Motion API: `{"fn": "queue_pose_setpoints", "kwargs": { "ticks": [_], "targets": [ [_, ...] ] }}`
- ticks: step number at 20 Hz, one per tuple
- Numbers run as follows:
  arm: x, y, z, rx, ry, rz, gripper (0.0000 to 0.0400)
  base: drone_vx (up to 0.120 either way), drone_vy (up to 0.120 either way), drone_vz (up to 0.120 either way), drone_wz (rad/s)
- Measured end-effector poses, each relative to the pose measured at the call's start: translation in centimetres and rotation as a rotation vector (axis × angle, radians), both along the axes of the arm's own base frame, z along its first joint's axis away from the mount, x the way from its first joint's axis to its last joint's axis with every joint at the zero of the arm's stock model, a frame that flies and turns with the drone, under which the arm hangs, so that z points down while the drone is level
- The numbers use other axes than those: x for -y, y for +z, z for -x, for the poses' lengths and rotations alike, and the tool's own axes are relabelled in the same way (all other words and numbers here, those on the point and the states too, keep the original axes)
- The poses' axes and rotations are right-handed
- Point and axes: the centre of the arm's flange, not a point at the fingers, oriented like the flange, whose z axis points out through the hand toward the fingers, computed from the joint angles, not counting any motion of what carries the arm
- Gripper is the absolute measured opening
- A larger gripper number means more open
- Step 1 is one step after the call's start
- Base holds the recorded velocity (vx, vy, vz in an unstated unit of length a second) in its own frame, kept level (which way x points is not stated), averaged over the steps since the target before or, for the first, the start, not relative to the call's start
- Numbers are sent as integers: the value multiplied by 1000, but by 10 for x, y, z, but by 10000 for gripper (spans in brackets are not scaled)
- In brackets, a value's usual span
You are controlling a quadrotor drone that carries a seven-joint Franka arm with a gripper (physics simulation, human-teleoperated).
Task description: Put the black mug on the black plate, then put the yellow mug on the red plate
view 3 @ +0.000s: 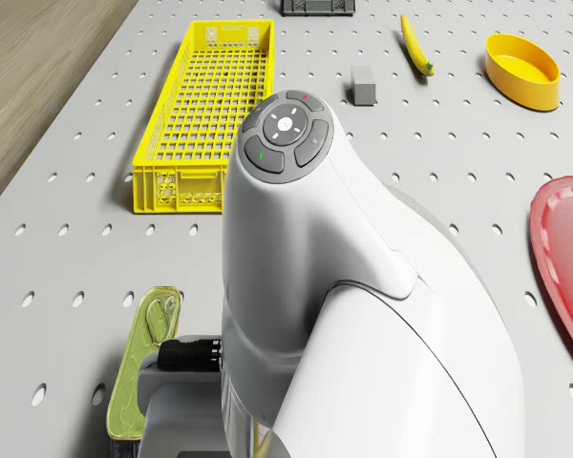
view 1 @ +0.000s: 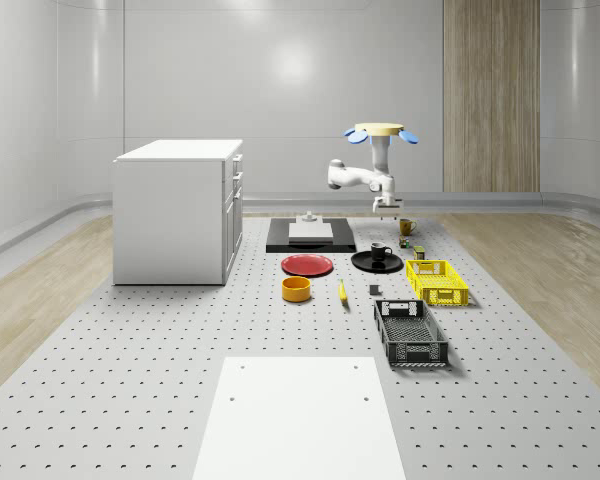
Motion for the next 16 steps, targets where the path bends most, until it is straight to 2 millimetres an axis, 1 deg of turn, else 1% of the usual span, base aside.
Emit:
{"fn": "queue_pose_setpoints", "kwargs": {
  "ticks": [11,12,16],
  "targets": [
    [0,0,0,0,0,0,400,-120,120,0,0],
    [0,0,0,0,0,0,400,-120,80,0,0],
    [0,0,0,0,0,0,400,-120,0,0,0]
  ]
}}
